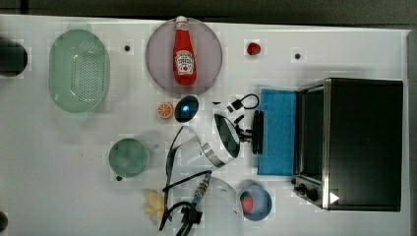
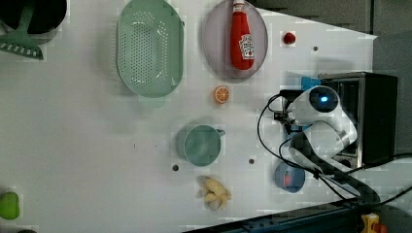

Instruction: Flap open oven.

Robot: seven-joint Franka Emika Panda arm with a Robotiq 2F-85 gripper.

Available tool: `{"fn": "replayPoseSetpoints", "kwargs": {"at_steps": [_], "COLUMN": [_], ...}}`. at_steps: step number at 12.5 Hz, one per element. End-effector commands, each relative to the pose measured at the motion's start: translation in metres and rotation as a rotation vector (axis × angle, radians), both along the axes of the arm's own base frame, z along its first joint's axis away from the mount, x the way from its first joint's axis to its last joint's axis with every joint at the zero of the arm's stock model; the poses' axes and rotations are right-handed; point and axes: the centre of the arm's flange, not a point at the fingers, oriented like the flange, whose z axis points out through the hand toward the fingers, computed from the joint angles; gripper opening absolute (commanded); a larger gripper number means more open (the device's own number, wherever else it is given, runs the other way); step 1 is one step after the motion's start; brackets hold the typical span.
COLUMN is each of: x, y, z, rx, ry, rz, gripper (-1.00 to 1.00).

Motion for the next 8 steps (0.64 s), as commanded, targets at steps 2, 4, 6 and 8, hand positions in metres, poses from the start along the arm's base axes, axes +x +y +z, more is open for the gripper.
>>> {"fn": "replayPoseSetpoints", "kwargs": {"at_steps": [2, 4, 6, 8], "x": [0.047, 0.052, 0.052, 0.051], "y": [0.019, 0.009, -0.008, -0.018], "z": [0.122, 0.168, 0.210, 0.251], "rx": [0.177, 0.265, 0.338, 0.377], "ry": [-0.300, -0.382, -0.417, -0.424], "rz": [-0.239, -0.371, -0.509, -0.577], "gripper": [-0.65, -0.65, -0.65, -0.65]}}
